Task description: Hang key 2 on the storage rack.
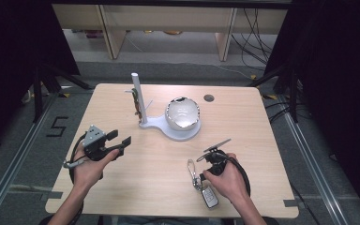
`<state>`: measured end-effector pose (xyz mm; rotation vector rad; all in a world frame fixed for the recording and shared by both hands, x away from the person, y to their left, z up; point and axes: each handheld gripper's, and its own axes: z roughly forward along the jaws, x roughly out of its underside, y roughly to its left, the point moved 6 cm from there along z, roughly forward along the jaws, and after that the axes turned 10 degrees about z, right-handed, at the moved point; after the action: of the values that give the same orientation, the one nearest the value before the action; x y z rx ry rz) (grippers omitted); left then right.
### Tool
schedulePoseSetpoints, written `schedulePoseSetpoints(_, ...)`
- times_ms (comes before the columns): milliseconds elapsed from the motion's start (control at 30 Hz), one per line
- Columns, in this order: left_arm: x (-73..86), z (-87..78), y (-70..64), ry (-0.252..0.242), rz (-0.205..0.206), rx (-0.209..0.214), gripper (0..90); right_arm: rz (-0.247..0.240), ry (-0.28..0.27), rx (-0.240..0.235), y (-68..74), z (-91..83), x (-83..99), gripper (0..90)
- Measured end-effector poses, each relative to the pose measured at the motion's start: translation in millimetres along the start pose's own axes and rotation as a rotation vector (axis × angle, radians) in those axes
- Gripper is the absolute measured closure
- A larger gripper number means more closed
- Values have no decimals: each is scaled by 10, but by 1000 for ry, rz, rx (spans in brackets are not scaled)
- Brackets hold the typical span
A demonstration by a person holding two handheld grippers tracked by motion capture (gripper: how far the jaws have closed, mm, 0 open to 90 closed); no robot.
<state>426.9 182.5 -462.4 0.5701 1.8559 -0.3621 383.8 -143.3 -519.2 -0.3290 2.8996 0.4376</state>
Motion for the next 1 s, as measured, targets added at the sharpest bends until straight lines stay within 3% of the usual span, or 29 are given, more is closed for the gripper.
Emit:
schedulePoseSetpoints(200, -7, 26, -29, 2, 6, 11, 369, 49, 45, 26, 24, 57, 7, 710)
schedulePoseSetpoints(467, 8, 29, -25, 5, 7, 11, 370, 79, 71, 45, 80, 151, -1, 672)
schedulePoseSetpoints(533, 13, 29, -23, 7, 6, 11, 370, 61, 75, 42, 81, 162, -9, 650)
schedulePoseSetpoints(767, 20, 40, -22, 7, 5, 13, 370, 73, 75, 66, 139, 195, -17, 633)
schedulePoseSetpoints(800, 22, 42, -23, 9, 4, 14, 370, 65, 100, 62, 140, 192, -14, 632)
schedulePoseSetpoints(867, 22, 44, -26, 10, 5, 15, 370, 45, 83, 64, 140, 227, -21, 630)
schedulePoseSetpoints(1000, 15, 44, -29, 8, 8, 15, 370, 66, 91, 86, 152, 220, -14, 628)
